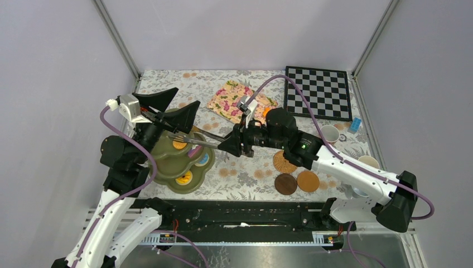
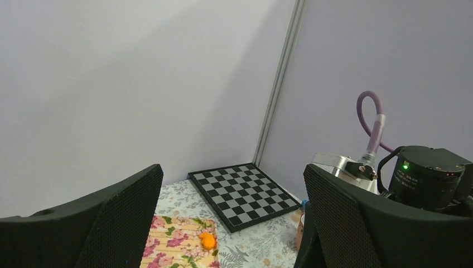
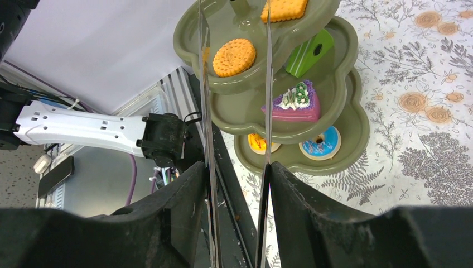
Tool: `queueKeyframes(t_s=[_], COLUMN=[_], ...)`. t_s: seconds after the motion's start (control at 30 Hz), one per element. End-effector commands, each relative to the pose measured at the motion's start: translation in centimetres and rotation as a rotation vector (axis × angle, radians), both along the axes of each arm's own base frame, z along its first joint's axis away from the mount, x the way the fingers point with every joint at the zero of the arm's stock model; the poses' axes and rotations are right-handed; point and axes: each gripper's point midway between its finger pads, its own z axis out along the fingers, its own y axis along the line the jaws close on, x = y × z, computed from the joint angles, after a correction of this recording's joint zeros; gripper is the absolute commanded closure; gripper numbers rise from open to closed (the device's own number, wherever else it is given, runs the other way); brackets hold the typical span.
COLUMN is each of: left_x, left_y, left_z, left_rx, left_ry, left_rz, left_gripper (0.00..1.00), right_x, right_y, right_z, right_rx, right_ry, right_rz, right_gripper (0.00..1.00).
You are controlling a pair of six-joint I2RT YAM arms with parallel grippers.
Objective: Serve the afternoon tea
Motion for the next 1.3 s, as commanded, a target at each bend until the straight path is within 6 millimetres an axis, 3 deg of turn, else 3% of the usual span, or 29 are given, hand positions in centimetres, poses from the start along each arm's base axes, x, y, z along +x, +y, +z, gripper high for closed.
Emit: queueKeyframes(t_s=[0.0, 0.2, 0.43, 0.53, 0.63, 0.8, 1.03, 1.27], left_x=[-0.2, -0.2, -0.3, -0.4, -0.4, -0.3, 0.1, 0.2], left_y=[-0.1, 0.0, 0.0, 0.0, 0.0, -0.1, -0.2, -0.2], left_z=[0.7, 0.7, 0.8, 0.9, 0.9, 0.8, 0.5, 0.4], left_rx=[-0.013, -0.013, -0.014, -0.015, -0.016, -0.015, -0.011, -0.010], left_ry=[-0.035, -0.039, -0.042, -0.043, -0.043, -0.038, -0.028, -0.025], left_rz=[-0.012, -0.008, -0.009, -0.013, -0.013, -0.018, -0.016, -0.017], left_gripper=[0.01, 0.01, 0.01, 0.01, 0.01, 0.01, 0.01, 0.01], right_x=[-0.1, 0.7, 3.1, 5.6, 8.3, 12.8, 17.7, 19.6], right_y=[0.0, -2.1, -6.6, -9.4, -13.0, -16.7, -18.6, -18.6], right_z=[4.5, 5.7, 3.8, 1.6, -2.0, -6.9, -10.8, -14.0], right_rx=[0.085, 0.106, 0.046, -0.043, -0.192, -0.297, -0.407, -0.587], right_ry=[-0.092, -0.151, -0.210, -0.218, -0.198, -0.028, 0.158, 0.216], right_rz=[-0.006, -0.111, -0.349, -0.543, -0.759, -0.911, -1.005, -0.998], right_gripper=[0.48, 0.50, 0.52, 0.52, 0.52, 0.52, 0.51, 0.50])
